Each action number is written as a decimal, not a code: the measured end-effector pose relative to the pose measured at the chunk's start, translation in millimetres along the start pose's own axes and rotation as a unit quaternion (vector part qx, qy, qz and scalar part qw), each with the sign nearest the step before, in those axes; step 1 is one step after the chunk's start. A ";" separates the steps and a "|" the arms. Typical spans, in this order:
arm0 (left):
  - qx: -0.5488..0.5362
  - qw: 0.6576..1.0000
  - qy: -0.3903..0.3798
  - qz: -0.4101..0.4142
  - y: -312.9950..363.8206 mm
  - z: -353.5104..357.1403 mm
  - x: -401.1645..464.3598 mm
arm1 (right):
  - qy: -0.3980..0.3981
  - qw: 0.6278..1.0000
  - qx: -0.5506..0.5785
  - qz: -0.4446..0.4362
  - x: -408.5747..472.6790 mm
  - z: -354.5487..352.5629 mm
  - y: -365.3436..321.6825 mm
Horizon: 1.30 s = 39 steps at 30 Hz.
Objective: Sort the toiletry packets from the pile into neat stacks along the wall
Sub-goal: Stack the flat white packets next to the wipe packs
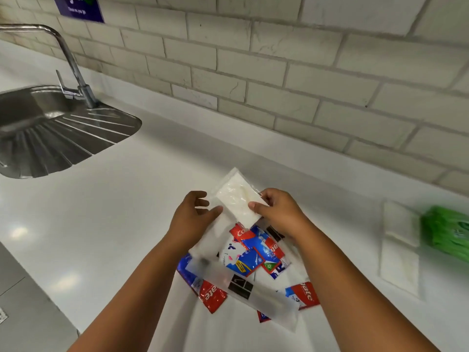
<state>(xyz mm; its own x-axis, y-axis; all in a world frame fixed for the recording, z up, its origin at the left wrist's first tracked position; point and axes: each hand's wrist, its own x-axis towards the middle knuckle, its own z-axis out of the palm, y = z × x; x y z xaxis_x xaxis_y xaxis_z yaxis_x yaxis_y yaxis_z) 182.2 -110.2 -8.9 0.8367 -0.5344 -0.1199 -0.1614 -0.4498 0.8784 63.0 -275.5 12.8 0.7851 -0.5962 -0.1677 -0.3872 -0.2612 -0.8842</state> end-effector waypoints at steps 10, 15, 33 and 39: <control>-0.159 0.970 -0.182 -0.009 64.1 123.8 -63.0 | 0.163 0.951 0.241 0.107 -81.0 -68.8 68.7; -0.140 0.968 -0.210 -0.004 72.6 188.4 -87.5 | 0.258 0.947 0.161 0.102 -123.9 -108.9 117.0; 0.072 0.983 -0.118 0.123 103.8 313.1 -110.1 | 0.359 0.922 -0.095 0.111 -154.6 -185.5 198.1; 0.069 0.985 -0.122 0.100 101.9 317.4 -107.0 | 0.370 0.914 -0.119 0.117 -152.9 -186.6 199.2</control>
<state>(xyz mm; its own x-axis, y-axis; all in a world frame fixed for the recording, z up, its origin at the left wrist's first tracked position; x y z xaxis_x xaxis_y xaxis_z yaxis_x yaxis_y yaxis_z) -89.9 -325.9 -53.4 0.6332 -0.7704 -0.0739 -0.3937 -0.4029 0.8262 -224.4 -378.0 -56.3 0.1593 -0.9841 0.0792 -0.6661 -0.1663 -0.7271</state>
